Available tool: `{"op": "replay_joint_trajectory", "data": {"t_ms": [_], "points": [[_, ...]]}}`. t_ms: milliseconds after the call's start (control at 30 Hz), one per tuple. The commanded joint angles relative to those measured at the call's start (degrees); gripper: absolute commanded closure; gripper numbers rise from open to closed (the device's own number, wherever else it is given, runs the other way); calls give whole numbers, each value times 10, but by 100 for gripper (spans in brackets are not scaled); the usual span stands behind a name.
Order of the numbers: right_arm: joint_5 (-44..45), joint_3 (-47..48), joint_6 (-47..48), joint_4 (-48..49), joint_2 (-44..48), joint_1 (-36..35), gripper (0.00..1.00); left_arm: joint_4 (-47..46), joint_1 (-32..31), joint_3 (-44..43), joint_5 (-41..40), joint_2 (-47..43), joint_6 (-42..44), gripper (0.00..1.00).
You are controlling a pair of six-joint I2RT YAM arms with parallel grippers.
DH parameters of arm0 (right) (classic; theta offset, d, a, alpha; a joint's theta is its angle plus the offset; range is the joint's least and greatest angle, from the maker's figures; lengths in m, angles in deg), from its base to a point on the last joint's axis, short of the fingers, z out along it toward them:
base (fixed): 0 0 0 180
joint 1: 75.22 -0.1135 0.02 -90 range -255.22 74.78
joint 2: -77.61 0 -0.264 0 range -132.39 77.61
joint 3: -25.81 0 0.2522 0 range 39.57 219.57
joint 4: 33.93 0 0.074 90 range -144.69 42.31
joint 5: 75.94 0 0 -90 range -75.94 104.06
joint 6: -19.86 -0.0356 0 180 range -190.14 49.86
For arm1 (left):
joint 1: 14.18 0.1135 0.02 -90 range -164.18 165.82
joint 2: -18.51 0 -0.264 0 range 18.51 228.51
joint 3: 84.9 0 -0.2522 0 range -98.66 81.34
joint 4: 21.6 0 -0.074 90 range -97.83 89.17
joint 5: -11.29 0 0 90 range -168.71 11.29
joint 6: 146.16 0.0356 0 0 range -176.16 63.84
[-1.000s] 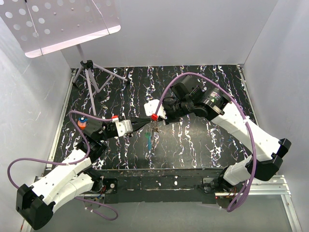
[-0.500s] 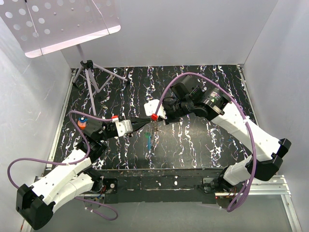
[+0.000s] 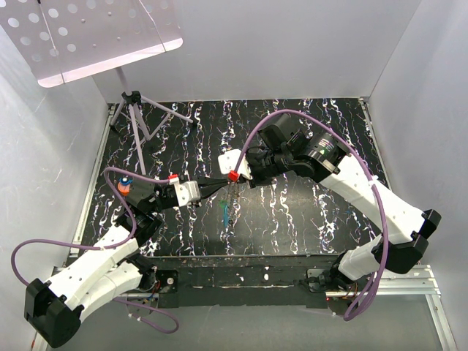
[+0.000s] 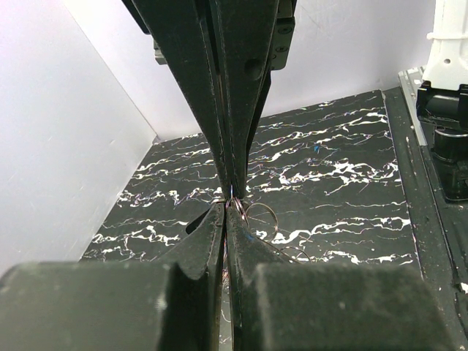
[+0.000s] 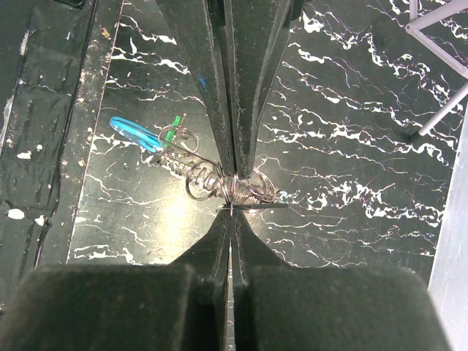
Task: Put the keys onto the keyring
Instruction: Insert the key onto the keyring.
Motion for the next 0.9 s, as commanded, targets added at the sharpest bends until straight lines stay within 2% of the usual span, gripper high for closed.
{"op": "replay_joint_trajectory", "data": {"t_ms": [0,867], "points": [[-7,21,-14,28,1,-5,99,-33,2,3,4,-6,-3,100],[-11,32,-42,41,-2,-4,99,-38,2,3,19,3,-12,100]]}}
